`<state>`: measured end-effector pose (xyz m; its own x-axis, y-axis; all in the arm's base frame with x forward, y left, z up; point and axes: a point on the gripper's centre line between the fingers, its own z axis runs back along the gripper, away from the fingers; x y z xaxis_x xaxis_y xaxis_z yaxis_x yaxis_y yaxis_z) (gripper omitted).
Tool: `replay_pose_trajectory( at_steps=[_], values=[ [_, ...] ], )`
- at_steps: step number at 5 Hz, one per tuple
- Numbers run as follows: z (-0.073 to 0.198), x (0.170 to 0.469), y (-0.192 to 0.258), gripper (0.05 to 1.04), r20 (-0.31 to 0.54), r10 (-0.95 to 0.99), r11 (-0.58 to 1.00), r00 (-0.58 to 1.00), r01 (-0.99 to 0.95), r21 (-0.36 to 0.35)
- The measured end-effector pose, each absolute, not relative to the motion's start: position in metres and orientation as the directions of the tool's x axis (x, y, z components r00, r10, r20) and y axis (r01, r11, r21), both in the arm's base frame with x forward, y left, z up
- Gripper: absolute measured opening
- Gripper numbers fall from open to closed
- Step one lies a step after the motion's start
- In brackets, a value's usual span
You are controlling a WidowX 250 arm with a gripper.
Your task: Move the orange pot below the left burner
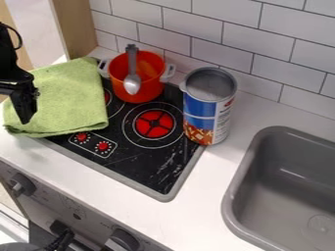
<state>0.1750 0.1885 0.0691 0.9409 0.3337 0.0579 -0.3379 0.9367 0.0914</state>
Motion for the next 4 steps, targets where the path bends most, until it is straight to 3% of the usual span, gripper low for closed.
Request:
replay_pose_trajectory(
  at_steps=[1,2,4],
  values=[
    [0.063,0.174,0.186,0.997,0.041,0.353,0.932,0.935,-0.355,0.074],
    [0.065,0.183,0.178,0.997,0.053,0.518,0.855,0.854,-0.519,0.011],
    [0.071,0.219,0.17,0.997,0.018,0.751,0.66,0.66,-0.75,-0.042]
  ],
)
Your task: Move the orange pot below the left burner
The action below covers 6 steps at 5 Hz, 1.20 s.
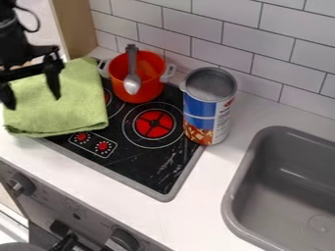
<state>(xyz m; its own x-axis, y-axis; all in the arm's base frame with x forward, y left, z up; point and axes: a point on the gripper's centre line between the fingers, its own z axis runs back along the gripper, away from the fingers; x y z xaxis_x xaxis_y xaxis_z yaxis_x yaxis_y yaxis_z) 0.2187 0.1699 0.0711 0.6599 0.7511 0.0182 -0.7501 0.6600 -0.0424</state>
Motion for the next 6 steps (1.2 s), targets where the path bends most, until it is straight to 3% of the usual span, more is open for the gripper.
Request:
replay_pose_trajectory(
  at_steps=[3,6],
  values=[
    [0.076,0.269,0.163,0.997,0.116,0.917,0.398,0.382,-0.895,-0.2],
    [0.066,0.3,0.146,0.997,0.083,0.954,0.299,0.288,-0.929,-0.219]
  ],
)
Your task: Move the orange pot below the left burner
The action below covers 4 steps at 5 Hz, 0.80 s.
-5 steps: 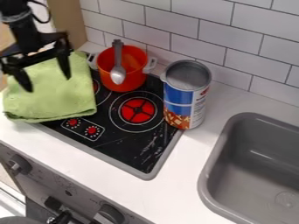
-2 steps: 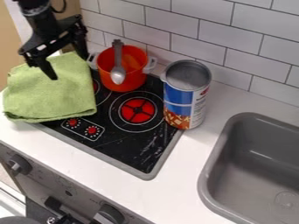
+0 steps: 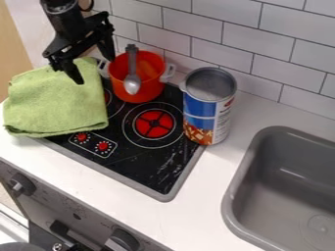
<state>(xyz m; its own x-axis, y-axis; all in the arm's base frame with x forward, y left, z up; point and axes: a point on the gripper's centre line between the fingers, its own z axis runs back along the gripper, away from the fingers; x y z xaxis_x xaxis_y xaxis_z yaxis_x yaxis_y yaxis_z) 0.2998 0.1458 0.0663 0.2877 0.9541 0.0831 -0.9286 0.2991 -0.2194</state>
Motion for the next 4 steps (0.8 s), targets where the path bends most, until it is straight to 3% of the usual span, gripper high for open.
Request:
replay_pose_trajectory(
  at_steps=[4],
  values=[
    [0.047,0.308,0.143,0.997,0.109,0.949,0.311,0.296,-0.935,-0.171]
  ],
)
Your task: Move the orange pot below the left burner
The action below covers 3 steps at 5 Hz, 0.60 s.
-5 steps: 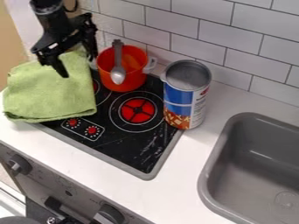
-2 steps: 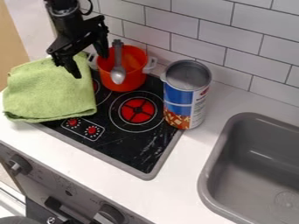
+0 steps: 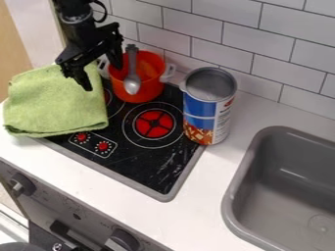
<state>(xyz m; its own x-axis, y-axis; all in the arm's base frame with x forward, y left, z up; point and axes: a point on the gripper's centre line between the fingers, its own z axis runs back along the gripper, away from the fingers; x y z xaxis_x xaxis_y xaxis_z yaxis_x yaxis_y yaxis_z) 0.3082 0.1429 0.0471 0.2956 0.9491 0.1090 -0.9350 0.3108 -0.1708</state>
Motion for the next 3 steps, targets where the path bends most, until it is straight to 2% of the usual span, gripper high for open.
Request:
replay_pose_trajectory(
  at_steps=[1,2,3],
  values=[
    [0.043,0.306,0.14,0.965,0.115,0.947,0.316,0.3,-0.935,-0.162],
    [0.04,0.303,0.133,0.846,0.076,0.945,0.327,0.318,-0.932,-0.158],
    [0.035,0.298,0.129,0.56,0.074,0.944,0.328,0.321,-0.933,-0.147]
  ],
)
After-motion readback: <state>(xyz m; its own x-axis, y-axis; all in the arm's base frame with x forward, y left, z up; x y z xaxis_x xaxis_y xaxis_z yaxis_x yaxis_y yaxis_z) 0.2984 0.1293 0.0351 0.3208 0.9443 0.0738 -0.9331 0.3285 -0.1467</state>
